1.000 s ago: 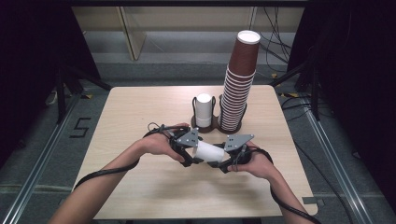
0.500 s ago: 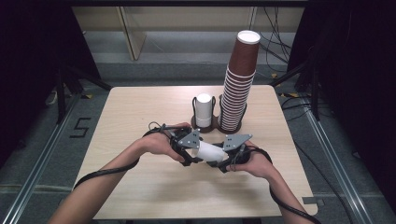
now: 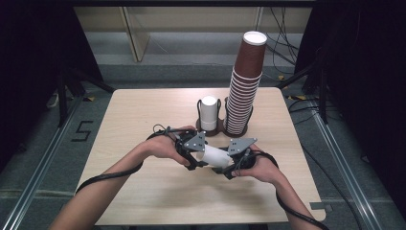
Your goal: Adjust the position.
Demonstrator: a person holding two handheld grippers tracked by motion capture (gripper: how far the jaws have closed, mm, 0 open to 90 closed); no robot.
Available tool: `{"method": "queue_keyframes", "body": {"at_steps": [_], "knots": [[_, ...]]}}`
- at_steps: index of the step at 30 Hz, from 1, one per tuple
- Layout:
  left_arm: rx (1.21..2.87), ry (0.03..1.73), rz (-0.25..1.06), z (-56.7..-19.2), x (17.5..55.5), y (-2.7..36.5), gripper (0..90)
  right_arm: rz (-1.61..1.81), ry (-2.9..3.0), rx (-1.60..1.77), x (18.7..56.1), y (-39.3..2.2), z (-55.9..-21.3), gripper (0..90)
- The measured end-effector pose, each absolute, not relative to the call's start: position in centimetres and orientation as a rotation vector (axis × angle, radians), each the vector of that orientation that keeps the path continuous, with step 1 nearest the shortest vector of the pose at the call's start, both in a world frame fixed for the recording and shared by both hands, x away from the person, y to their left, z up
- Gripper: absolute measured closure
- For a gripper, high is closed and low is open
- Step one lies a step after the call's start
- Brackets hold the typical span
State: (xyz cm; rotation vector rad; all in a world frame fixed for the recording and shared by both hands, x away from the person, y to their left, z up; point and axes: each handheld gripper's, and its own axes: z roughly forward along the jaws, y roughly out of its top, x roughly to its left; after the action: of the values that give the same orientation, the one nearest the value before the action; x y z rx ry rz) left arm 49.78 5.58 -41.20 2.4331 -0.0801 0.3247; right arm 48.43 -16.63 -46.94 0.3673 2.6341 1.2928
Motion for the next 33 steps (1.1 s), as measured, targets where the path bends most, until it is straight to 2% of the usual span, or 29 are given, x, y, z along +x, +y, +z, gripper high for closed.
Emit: {"method": "queue_keyframes", "body": {"at_steps": [13,21,33], "knots": [[2.672,-0.12,0.387,-38.9,49.6,4.7,27.6,1.197,2.618,0.379,48.0,-17.3,-46.9,21.1],[2.823,-0.153,0.403,-39.0,49.6,4.0,27.5,1.132,2.619,0.367,47.7,-17.3,-46.7,20.9],[2.9,-0.209,0.406,-38.6,49.7,3.2,27.5,1.179,2.572,0.34,47.5,-15.7,-45.5,21.5]]}}
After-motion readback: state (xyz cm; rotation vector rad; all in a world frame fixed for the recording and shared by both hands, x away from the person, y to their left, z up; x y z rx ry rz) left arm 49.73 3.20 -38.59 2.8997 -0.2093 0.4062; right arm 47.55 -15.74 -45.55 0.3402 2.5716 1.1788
